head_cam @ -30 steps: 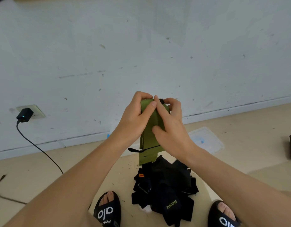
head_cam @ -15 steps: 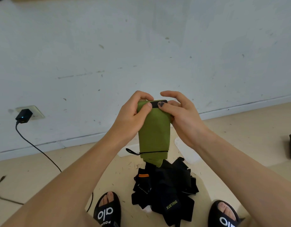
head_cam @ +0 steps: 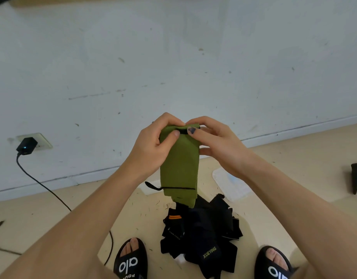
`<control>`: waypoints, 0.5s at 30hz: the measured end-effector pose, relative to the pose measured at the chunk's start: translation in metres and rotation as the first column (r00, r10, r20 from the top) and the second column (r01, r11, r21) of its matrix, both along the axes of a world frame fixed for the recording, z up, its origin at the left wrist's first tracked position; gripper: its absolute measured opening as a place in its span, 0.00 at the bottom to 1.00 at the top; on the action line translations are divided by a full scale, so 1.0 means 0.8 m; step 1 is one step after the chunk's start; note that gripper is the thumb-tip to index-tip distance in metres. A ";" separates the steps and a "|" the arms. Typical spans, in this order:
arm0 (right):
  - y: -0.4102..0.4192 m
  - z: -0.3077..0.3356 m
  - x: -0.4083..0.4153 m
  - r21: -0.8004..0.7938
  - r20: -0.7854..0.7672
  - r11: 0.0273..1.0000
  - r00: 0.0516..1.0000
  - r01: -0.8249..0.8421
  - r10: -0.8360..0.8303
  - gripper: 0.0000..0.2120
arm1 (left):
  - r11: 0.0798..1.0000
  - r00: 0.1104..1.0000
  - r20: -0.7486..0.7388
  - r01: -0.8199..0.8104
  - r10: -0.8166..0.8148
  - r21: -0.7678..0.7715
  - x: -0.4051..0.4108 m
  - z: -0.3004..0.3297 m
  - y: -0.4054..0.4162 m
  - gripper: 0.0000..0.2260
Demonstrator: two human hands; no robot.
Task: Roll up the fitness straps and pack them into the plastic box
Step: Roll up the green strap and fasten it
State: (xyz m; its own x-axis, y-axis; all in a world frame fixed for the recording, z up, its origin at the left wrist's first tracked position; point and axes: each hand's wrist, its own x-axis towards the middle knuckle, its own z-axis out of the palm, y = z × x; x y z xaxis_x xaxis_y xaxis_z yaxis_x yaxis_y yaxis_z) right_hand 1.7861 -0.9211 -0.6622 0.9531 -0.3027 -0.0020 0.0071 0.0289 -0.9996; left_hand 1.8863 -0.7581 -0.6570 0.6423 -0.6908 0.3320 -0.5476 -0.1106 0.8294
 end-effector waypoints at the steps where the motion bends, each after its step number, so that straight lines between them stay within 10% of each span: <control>1: 0.001 0.000 0.000 0.029 -0.007 1.000 1.000 -0.005 0.005 0.09 | 1.000 1.000 0.013 -0.003 0.003 -0.003 0.000 -0.001 0.000 0.10; 15: -0.005 -0.001 0.003 0.167 0.042 0.986 0.999 0.006 -0.013 0.08 | 0.998 0.990 -0.135 0.041 -0.046 -0.039 -0.002 0.001 -0.002 0.10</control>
State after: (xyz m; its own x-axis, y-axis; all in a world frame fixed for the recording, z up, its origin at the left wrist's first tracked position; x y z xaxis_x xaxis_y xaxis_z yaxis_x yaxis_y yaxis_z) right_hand 1.7883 -0.9250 -0.6627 0.9504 -0.3109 -0.0129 0.0505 0.1952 -0.9795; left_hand 1.8846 -0.7598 -0.6562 0.6527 -0.7084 0.2687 -0.4334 -0.0581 0.8993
